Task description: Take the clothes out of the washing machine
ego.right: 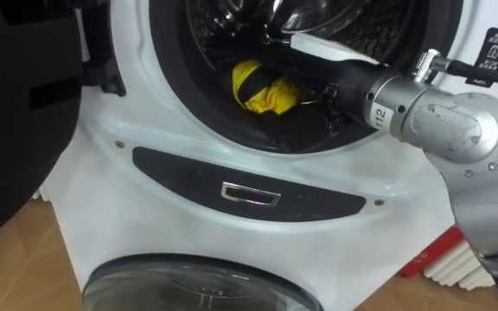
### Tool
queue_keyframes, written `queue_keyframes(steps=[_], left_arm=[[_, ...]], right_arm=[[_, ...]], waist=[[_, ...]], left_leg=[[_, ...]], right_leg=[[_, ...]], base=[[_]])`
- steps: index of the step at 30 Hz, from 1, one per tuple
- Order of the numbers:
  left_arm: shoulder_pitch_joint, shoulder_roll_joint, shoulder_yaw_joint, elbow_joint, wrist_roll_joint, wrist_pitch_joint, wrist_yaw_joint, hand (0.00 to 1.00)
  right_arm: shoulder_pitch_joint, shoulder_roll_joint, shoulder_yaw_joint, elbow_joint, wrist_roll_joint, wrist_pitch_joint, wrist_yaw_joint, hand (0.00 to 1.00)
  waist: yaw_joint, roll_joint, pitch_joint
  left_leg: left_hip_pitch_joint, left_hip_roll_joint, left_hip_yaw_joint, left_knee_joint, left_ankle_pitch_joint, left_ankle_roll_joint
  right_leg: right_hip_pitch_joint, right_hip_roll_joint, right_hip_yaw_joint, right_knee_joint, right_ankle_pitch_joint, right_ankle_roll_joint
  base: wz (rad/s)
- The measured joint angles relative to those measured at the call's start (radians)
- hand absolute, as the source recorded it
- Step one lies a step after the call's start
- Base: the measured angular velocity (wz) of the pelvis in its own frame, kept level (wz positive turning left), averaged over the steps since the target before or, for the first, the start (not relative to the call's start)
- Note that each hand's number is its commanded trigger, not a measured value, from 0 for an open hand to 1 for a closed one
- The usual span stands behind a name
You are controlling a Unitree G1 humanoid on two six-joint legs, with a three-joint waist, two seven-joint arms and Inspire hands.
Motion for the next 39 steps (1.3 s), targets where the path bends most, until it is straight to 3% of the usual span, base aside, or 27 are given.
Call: queue_keyframes(steps=[1,2,3,4,14,20,25,35,39], left_arm=[[0.0,0.001,0.0,0.0,0.0,0.0,-0.001,0.0],[0.001,0.002,0.0,0.0,0.0,0.0,-0.001,0.0],[0.001,0.003,0.0,0.0,-0.001,0.0,-0.001,0.0],[0.001,0.005,0.0,0.002,-0.001,-0.001,-0.003,0.0],[-0.002,0.027,-0.003,0.022,-0.004,-0.026,-0.001,0.0],[-0.003,0.031,-0.02,0.029,-0.006,-0.032,0.004,0.0],[-0.003,0.033,-0.04,0.04,-0.023,-0.049,0.005,0.0],[-0.009,0.025,-0.038,0.042,-0.022,-0.054,0.007,0.0],[-0.007,0.025,-0.037,0.049,-0.021,-0.061,0.007,0.0]], right_arm=[[0.0,-0.001,0.0,-0.006,-0.018,0.001,0.008,0.17],[0.0,-0.001,0.0,-0.009,-0.025,0.001,0.012,0.57],[0.0,-0.001,0.001,-0.014,-0.037,0.001,0.018,0.73],[0.0,-0.002,0.004,-0.018,-0.041,0.001,0.021,1.0],[-0.043,-0.022,0.004,-0.039,-0.062,-0.002,0.003,1.0],[-0.046,-0.023,0.006,-0.04,-0.059,-0.017,0.003,1.0],[-0.046,-0.023,0.008,-0.076,-0.049,-0.036,0.002,1.0],[-0.044,-0.034,0.017,-0.167,-0.055,-0.038,-0.002,1.0],[-0.021,-0.034,0.017,-0.228,-0.054,-0.039,-0.013,1.0]], waist=[[0.001,-0.001,0.0001],[0.002,-0.002,0.0002],[0.003,-0.004,0.0001],[0.003,-0.007,-0.0013],[-0.005,-0.031,0.0],[0.0,-0.028,0.0021],[-0.003,-0.019,0.0091],[-0.002,-0.016,0.0066],[-0.003,0.001,0.0004]], left_leg=[[0.0,0.0,0.0,0.0,0.0,0.0],[-0.001,0.0,0.0,0.0,0.0,0.0],[-0.001,0.0,-0.001,0.0,0.0,0.0],[-0.001,0.0,-0.001,0.0,0.0,0.0],[0.004,-0.001,-0.018,0.001,0.0,0.0],[0.007,-0.002,-0.021,0.001,0.0,0.0],[0.004,-0.001,-0.017,-0.001,0.0,0.001],[-0.002,0.0,-0.001,0.0,0.0,0.001],[0.001,0.0,0.012,0.003,0.0,0.001]], right_leg=[[0.0,0.0,-0.001,0.0,0.0,0.0],[0.0,0.0,-0.001,0.0,0.0,0.0],[0.0,0.0,-0.001,0.0,0.0,0.0],[0.0,0.0,-0.003,0.0,0.0,0.0],[0.013,-0.001,-0.021,-0.002,0.0,0.0],[0.014,-0.002,-0.021,-0.002,0.0,0.0],[0.012,0.0,-0.011,-0.002,0.0,0.0],[-0.007,0.001,0.018,-0.001,0.0,0.0],[-0.006,0.0,0.024,-0.001,0.0,0.001]], base=[[0.0],[0.0],[0.0],[0.0],[0.05],[0.02],[-0.04],[-0.05],[-0.09]])
